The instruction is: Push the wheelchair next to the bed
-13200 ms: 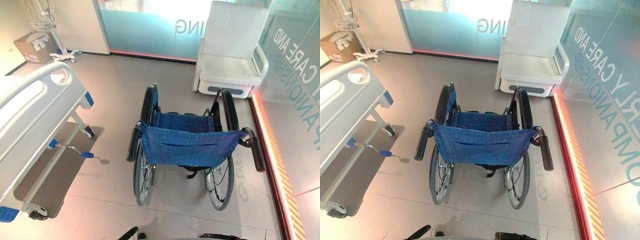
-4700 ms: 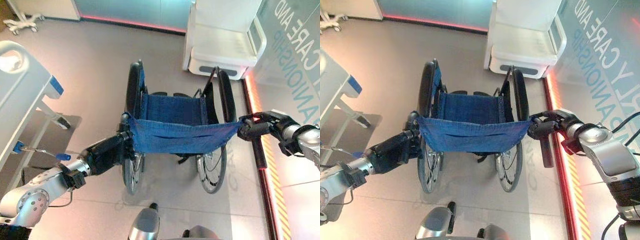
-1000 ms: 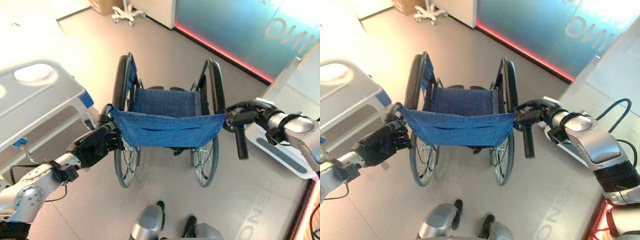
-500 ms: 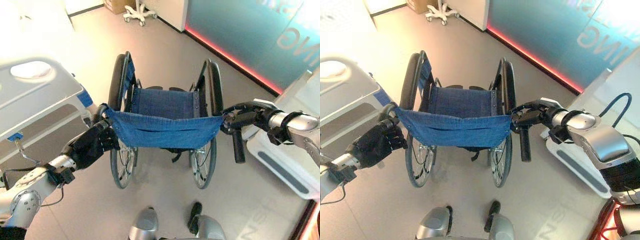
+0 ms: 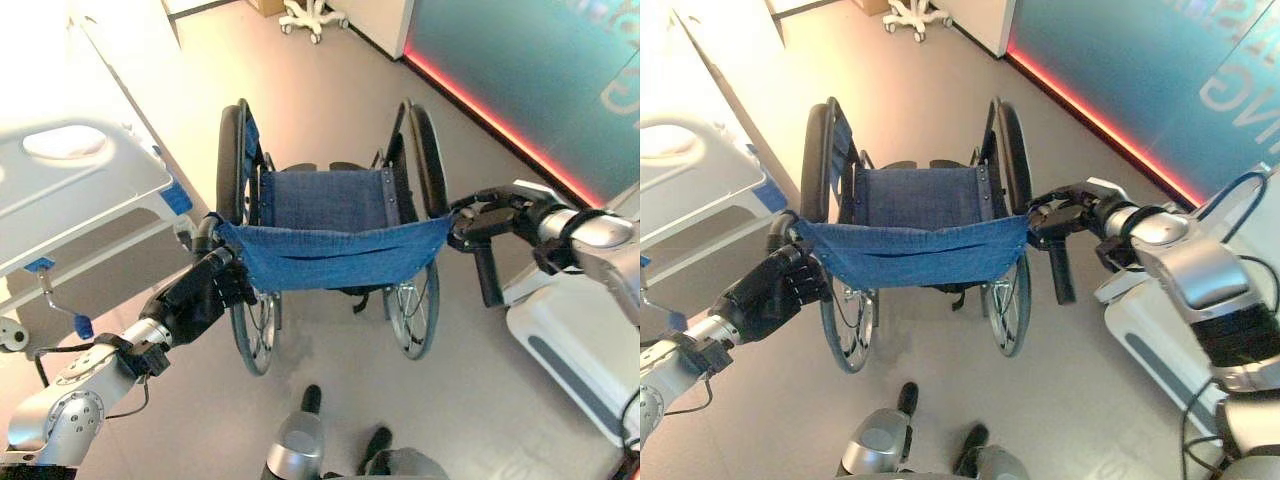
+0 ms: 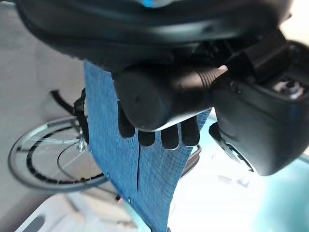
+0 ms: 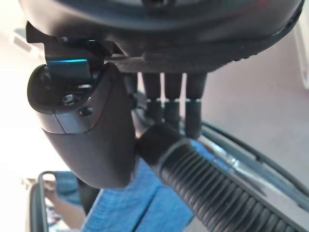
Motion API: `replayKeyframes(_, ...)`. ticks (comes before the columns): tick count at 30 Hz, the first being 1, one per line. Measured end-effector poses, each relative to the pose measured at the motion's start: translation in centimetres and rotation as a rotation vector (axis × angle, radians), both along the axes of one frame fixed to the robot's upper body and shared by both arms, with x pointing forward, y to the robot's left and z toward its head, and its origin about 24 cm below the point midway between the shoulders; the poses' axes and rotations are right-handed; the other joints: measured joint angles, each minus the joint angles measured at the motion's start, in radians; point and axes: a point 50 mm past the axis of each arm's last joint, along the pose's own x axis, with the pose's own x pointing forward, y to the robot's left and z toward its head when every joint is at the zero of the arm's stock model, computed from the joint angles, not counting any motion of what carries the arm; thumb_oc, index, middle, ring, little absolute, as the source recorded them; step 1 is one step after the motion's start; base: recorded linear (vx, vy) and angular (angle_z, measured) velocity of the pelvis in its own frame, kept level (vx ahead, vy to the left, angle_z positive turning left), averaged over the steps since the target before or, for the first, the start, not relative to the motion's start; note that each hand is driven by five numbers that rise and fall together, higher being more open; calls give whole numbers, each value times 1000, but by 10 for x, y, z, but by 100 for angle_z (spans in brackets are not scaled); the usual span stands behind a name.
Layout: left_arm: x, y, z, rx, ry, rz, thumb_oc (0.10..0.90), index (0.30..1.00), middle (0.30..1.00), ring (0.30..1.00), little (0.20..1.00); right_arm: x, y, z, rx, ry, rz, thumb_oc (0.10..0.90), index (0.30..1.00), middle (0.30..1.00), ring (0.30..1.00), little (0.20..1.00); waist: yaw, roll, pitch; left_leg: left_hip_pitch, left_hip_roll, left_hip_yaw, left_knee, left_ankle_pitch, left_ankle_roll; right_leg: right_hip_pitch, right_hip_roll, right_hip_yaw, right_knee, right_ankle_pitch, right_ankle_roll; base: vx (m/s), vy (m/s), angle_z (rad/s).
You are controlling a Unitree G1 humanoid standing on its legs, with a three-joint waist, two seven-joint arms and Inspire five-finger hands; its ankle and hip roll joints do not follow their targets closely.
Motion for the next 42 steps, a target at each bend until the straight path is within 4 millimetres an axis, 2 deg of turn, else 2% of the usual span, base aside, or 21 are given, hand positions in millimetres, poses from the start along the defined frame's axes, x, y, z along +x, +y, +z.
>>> replayKeyframes(3,-2,-2,0,-1,0,-22,400,300,300,300,300,-5,-7,6,-34,6,9,400,300,300,300,300,5,11,-3,-83,-8,-1,-145,9,-12,67,24,84,-67,-4,0,541,127,18)
replayKeyframes(7,-7,-5,1,-49,12,-62,400,300,300,300,300,-7,-11,2,-33,19,3,400,300,300,300,300,49,19,-6,-77,-29,-41,-221,138,6,110,14,189,1,-112,12,448,127,-25)
replayKeyframes(11,-7,-1,4,-49,16,-66,400,300,300,300,300,-7,-8,4,-31,-3,20,400,300,300,300,300,60,8,-11,-60,-79,-25,-142,108,111,80,-52,96,171,-147,58,445,177,-22)
replayKeyframes(12,-3,2,6,-51,9,-72,400,300,300,300,300,-7,-8,5,-30,-10,22,400,300,300,300,300,62,5,-11,-43,-99,-25,-144,106,165,34,-71,72,296,-153,104,480,226,0)
replayKeyframes(15,8,3,14,-25,-6,-78,400,300,300,300,300,-9,-11,3,-15,-13,8,400,300,300,300,300,34,-16,-15,-12,-117,31,-159,81,211,-116,-106,132,652,-88,249,298,144,35)
replayKeyframes(19,12,7,24,26,-15,-71,400,300,300,300,300,-10,-11,1,0,-22,10,400,300,300,300,300,13,-36,-14,59,-130,54,-234,79,220,-191,-97,125,660,-90,188,245,-6,17)
replayKeyframes(20,13,9,25,30,-11,-66,400,300,300,300,300,-11,-9,2,0,-27,19,400,300,300,300,300,11,-32,-13,85,-131,53,-262,79,220,-214,-96,90,577,-149,92,191,-84,1)
replayKeyframes(22,14,13,26,30,-10,-60,400,300,300,300,300,-11,-8,2,14,-24,26,400,300,300,300,300,11,-32,-12,95,-134,52,-261,75,214,-239,-92,48,389,-157,62,228,-96,2)
replayKeyframes(23,14,15,26,36,-9,-53,400,300,300,300,300,-10,-7,1,26,-16,29,400,300,300,300,300,7,-36,-10,95,-142,45,-235,62,196,-257,-95,22,262,-103,16,212,-70,13)
replayKeyframes(24,13,16,25,34,-7,-47,400,300,300,300,300,-10,-8,0,32,-15,30,400,300,300,300,300,-2,-36,-9,94,-149,30,-214,49,180,-265,-94,17,229,-35,6,284,-129,50)
replayKeyframes(25,12,17,23,30,0,-44,400,300,300,300,300,-11,-8,-5,33,1,29,400,300,300,300,300,-27,-37,-9,98,-161,-2,-183,29,161,-264,-105,29,181,80,39,346,-203,43)
replayKeyframes(26,9,17,21,23,-4,-41,400,300,300,300,300,-11,-8,-4,25,0,33,400,300,300,300,300,-28,-26,-11,111,-158,-47,-179,-5,149,-299,-108,41,254,65,75,528,-332,15)
replayKeyframes(27,7,18,17,8,-18,-25,400,300,300,300,300,-10,-6,1,26,-14,50,400,300,300,300,300,-26,-13,-9,118,-154,-24,-168,-42,201,-359,-158,51,290,60,95,478,-308,-9)
replayKeyframes(28,7,19,15,3,-17,-18,400,300,300,300,300,-11,-5,2,27,-17,55,400,300,300,300,300,-45,-13,-8,118,-150,7,-154,-54,204,-374,-208,51,259,74,112,587,-341,20)
replayKeyframes(29,6,20,14,6,-11,-11,400,300,300,300,300,-11,-4,2,27,-18,58,400,300,300,300,300,-69,-11,-8,127,-151,15,-154,-66,194,-388,-268,50,200,101,144,550,-304,56)
replayKeyframes(31,5,23,16,21,-13,5,400,300,300,300,300,-13,0,2,42,-5,66,400,300,300,300,300,-75,-8,-6,130,-127,9,-116,-93,185,-389,-289,52,93,145,133,474,-247,43)
replayKeyframes(35,2,33,22,64,-21,74,400,300,300,300,300,-17,5,-10,57,85,77,400,300,300,300,300,-75,-40,-7,189,-49,4,-24,-203,85,-297,-146,29,161,191,88,537,-200,60)
replayKeyframes(36,-2,34,21,71,-13,86,400,300,300,300,300,-17,6,-12,57,97,83,400,300,300,300,300,-79,-28,-13,198,-19,-5,-13,-218,57,-283,-119,19,163,164,85,440,-191,32)
replayKeyframes(39,-10,33,17,48,-14,101,400,300,300,300,300,-16,5,-11,85,105,97,400,300,300,300,300,-39,-30,-14,77,-4,-117,297,-122,-58,-275,-82,24,207,93,33,373,-161,-2)
replayKeyframes(41,-16,30,8,14,-1,104,400,300,300,300,300,-15,5,-6,82,79,103,400,300,300,300,300,-13,-8,-14,43,-26,-191,371,-58,-64,-277,-68,16,246,78,9,387,-172,-42)
replayKeyframes(42,-18,28,4,-6,4,104,400,300,300,300,300,-14,4,-5,85,67,104,400,300,300,300,300,13,-4,-16,22,-41,-217,418,-3,-104,-290,-71,-24,284,55,-27,375,-134,-53)
